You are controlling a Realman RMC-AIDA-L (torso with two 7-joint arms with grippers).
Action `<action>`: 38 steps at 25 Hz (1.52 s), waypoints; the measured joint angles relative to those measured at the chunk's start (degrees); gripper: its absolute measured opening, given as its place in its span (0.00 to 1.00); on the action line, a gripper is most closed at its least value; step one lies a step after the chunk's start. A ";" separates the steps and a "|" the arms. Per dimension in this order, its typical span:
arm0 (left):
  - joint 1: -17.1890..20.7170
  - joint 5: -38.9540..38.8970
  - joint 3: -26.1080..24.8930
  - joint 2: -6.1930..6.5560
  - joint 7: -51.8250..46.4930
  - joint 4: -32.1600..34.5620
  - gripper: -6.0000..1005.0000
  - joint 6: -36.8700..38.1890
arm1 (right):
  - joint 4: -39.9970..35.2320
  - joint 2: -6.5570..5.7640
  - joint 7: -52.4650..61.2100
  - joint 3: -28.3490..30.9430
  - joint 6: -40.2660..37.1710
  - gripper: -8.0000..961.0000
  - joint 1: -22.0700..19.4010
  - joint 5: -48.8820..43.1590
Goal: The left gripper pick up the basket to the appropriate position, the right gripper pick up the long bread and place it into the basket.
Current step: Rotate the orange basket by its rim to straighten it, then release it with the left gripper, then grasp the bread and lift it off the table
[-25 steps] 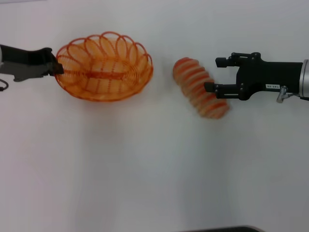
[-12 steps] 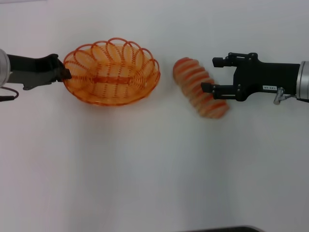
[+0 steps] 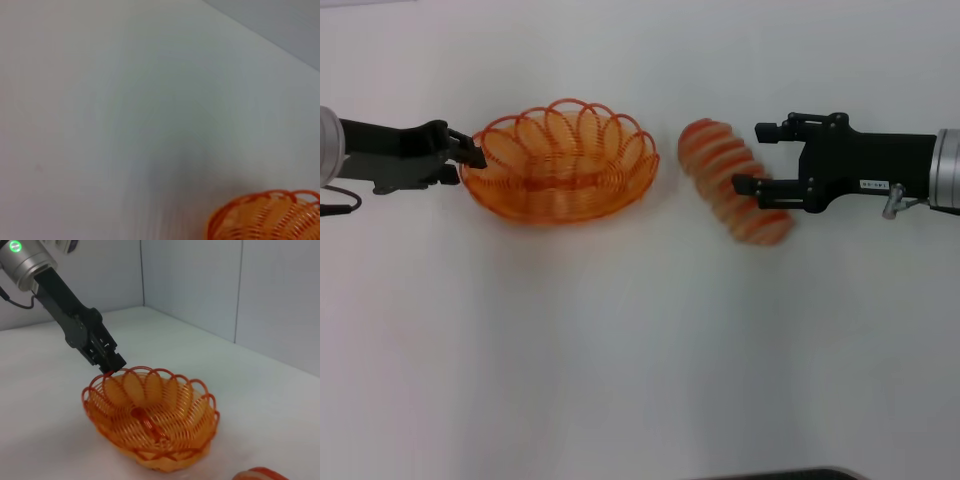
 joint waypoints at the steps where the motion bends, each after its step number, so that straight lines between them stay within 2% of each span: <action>1: 0.00 -0.01 -0.13 0.01 0.00 0.12 0.34 0.33 | 0.08 0.00 0.00 -0.01 0.00 0.82 0.06 0.00; 2: 0.07 -0.02 -0.24 0.01 0.00 0.38 0.42 0.68 | 0.15 0.00 0.00 -0.01 -0.02 0.82 0.11 0.00; 9: 2.02 -0.07 -1.19 0.37 0.38 4.04 0.53 1.38 | -0.07 0.00 0.49 0.32 -1.09 0.82 -0.11 0.42; 13: 3.14 -1.07 -3.35 0.48 2.47 6.99 0.60 1.70 | -0.34 -0.33 1.46 0.64 -2.54 0.81 -0.39 1.57; 15: 3.42 -3.32 -4.96 0.49 5.71 7.76 0.60 1.72 | -0.43 -0.55 2.34 1.10 -3.12 0.80 -0.41 1.85; 19: 3.60 -12.15 -8.80 0.58 17.58 7.31 0.60 1.84 | -0.47 -1.33 5.48 1.84 -3.93 0.80 -0.05 1.95; 21: 3.62 -15.11 -9.84 0.89 23.14 6.84 0.60 2.43 | -0.55 -2.10 8.44 1.88 -4.85 0.79 0.43 1.89; 26: 2.90 -15.12 -9.13 2.49 36.48 6.51 0.60 6.90 | -3.16 -3.12 15.54 1.90 -8.25 0.79 0.71 1.96; 31: 2.88 -15.38 -9.56 2.57 53.62 6.02 0.59 10.52 | -7.03 -3.06 20.52 1.91 -10.13 0.78 0.28 1.81; 38: 3.48 -18.81 -11.58 2.44 74.26 0.74 0.58 18.05 | -7.41 -4.66 25.62 1.32 -10.62 0.76 0.49 1.21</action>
